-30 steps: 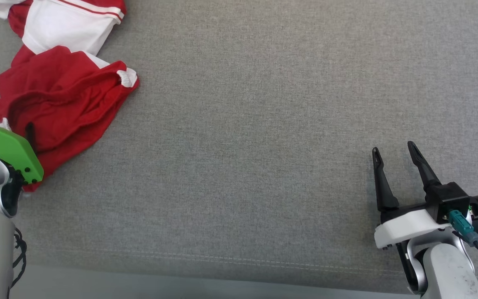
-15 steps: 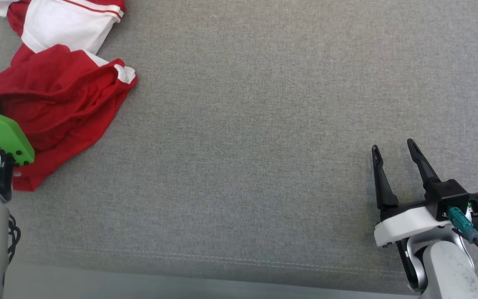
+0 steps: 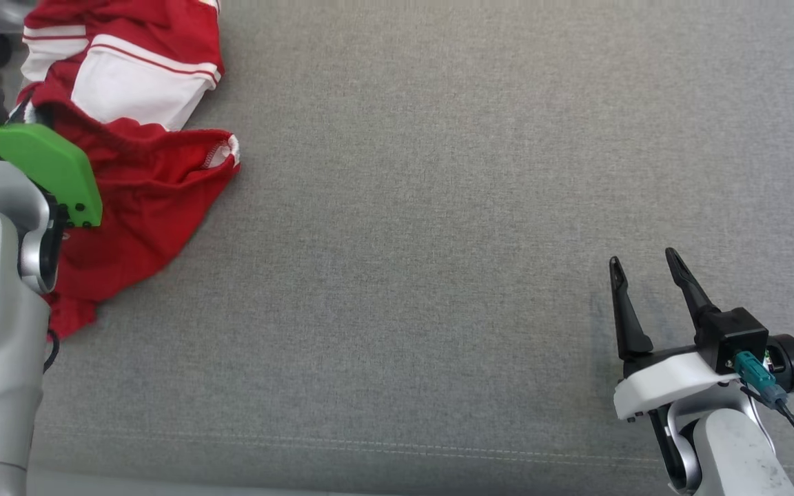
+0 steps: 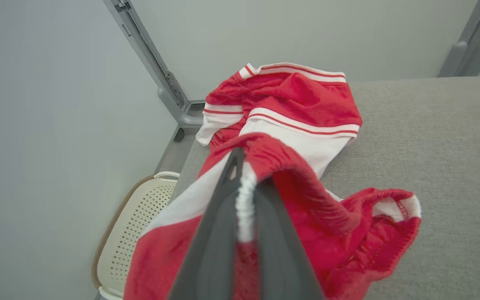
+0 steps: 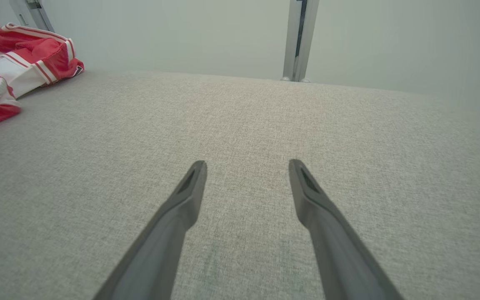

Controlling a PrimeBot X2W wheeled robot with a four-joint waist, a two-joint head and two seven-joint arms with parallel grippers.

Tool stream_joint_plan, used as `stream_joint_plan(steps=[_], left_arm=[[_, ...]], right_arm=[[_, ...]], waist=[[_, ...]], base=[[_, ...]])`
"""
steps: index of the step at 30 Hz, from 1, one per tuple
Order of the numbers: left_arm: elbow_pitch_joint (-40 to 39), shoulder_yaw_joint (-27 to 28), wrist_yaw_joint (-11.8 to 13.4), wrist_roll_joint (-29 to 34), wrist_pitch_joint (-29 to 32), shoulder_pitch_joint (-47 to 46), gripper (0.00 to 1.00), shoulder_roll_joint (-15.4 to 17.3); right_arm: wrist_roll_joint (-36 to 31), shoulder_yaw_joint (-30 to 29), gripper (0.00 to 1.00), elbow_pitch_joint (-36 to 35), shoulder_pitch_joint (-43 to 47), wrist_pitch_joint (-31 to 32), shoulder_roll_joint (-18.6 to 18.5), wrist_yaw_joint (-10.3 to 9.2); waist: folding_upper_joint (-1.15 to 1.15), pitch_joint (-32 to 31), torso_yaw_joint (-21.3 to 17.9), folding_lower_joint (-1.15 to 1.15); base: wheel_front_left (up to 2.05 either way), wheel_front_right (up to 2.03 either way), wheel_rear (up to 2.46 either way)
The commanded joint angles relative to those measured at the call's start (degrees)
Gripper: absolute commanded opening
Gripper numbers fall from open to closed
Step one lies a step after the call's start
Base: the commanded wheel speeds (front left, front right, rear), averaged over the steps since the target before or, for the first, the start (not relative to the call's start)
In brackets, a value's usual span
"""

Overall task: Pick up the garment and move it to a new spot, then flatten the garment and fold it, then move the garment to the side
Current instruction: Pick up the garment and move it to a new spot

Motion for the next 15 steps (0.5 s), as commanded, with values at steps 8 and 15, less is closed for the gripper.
stream_joint_plan(steps=[8, 15], left_arm=[[-9.5, -3.8, 1.9, 1.2, 3.9, 2.2, 0.00, -3.9], [-10.5, -7.7, 3.1, 0.0, 4.3, 3.8, 0.00, -12.3]], right_arm=[[3.0, 0.3, 1.00, 1.5, 1.4, -0.5, -0.1, -0.02], [4.8, 1.4, 1.00, 1.2, 1.0, -0.5, -0.1, -0.02]], waist=[[0.00, -5.8, -4.0, 0.00], [0.00, -7.2, -7.1, 0.00]], base=[[0.00, 0.00, 0.00], [0.00, 0.00, 0.00]])
